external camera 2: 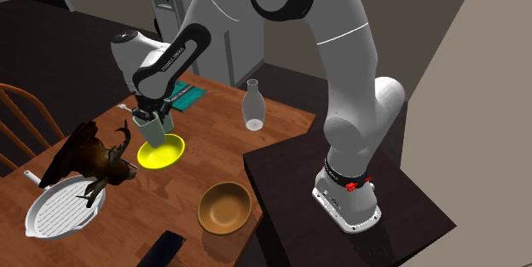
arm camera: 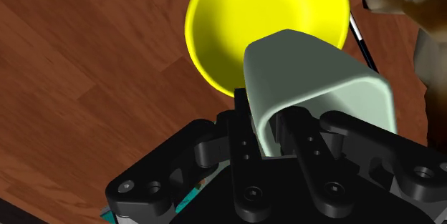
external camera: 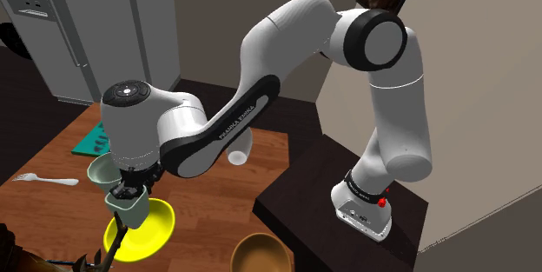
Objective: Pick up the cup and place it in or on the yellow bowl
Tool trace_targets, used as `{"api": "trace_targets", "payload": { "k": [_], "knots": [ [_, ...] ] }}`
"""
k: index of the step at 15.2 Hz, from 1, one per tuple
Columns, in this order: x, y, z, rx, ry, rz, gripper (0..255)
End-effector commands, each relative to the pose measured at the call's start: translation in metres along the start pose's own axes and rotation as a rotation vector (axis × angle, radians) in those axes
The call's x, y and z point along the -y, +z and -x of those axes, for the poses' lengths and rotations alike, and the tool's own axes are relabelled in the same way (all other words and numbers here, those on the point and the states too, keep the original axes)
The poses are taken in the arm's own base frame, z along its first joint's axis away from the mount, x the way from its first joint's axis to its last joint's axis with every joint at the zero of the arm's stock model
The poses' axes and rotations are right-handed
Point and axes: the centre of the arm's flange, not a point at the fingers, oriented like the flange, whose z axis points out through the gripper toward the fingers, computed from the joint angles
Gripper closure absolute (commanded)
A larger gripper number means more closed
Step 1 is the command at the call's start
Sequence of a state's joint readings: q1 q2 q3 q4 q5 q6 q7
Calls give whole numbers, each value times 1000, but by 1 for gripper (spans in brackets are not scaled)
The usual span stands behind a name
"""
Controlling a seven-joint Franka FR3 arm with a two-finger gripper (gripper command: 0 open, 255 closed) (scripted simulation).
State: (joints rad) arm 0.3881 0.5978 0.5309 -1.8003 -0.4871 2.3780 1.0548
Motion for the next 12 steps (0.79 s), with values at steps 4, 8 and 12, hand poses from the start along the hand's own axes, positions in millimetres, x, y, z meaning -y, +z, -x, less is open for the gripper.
{"api": "trace_targets", "payload": {
  "k": [4, 8, 12],
  "knots": [
    [-1, 28, 4, -1, 0, 0, 255],
    [-1, 28, 4, -1, 0, 0, 255],
    [-1, 28, 4, -1, 0, 0, 255]
  ]
}}
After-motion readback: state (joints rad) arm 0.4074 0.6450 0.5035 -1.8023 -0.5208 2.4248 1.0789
